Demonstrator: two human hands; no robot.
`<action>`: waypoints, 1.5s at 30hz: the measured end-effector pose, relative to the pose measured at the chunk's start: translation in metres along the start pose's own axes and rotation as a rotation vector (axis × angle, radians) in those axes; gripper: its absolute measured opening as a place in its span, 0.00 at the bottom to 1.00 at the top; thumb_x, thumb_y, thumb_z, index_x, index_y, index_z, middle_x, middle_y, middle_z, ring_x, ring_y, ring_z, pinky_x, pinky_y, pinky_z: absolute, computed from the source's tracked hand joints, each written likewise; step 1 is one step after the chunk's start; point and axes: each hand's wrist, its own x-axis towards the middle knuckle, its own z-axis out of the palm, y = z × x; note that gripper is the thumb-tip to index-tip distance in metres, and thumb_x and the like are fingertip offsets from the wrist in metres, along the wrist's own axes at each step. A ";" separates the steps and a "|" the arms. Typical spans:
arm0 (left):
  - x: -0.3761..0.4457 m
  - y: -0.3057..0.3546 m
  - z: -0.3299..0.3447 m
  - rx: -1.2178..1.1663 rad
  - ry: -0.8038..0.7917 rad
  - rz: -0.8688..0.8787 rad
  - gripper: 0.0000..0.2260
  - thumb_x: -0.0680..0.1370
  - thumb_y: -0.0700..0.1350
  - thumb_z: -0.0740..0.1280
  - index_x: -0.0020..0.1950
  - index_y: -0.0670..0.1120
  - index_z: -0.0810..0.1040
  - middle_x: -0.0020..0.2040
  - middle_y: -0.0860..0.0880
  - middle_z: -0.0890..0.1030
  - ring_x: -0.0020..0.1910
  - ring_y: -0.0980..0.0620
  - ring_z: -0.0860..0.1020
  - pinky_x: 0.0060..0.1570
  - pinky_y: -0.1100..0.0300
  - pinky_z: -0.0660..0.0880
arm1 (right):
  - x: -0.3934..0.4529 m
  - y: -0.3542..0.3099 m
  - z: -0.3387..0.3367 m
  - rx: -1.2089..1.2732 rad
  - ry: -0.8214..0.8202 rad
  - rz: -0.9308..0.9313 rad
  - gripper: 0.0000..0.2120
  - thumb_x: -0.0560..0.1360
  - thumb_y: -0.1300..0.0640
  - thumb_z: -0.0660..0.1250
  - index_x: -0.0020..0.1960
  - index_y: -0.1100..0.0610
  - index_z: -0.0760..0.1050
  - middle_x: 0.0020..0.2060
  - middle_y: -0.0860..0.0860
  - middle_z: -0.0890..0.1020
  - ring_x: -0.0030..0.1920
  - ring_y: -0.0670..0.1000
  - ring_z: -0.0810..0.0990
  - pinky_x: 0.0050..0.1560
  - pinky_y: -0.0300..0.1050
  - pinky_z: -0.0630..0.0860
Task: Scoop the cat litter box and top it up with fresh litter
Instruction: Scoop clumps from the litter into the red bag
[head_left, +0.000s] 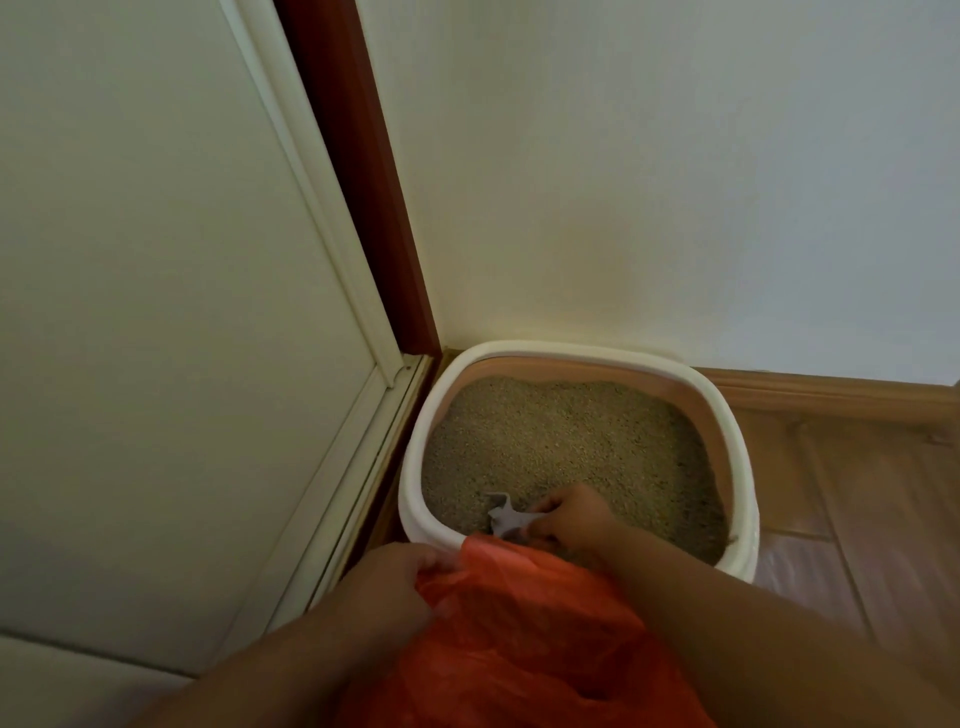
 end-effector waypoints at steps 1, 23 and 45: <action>-0.001 -0.001 0.000 -0.007 0.003 0.002 0.16 0.74 0.42 0.76 0.48 0.64 0.82 0.47 0.66 0.85 0.48 0.71 0.81 0.48 0.76 0.74 | -0.002 0.002 -0.002 0.062 -0.005 0.007 0.08 0.70 0.67 0.77 0.42 0.56 0.83 0.38 0.56 0.85 0.32 0.47 0.82 0.35 0.40 0.82; 0.011 0.035 0.017 0.016 0.006 0.028 0.23 0.72 0.40 0.75 0.61 0.62 0.80 0.50 0.59 0.83 0.50 0.63 0.81 0.51 0.68 0.77 | -0.078 0.023 -0.125 0.311 0.156 -0.124 0.12 0.71 0.59 0.79 0.54 0.54 0.85 0.39 0.52 0.84 0.34 0.47 0.77 0.33 0.39 0.74; 0.009 0.045 0.016 0.019 -0.038 0.034 0.43 0.69 0.36 0.72 0.79 0.59 0.62 0.72 0.52 0.68 0.63 0.49 0.75 0.61 0.52 0.79 | -0.132 0.024 -0.174 0.194 0.079 -0.190 0.10 0.69 0.60 0.79 0.50 0.52 0.87 0.36 0.51 0.82 0.33 0.48 0.74 0.35 0.42 0.70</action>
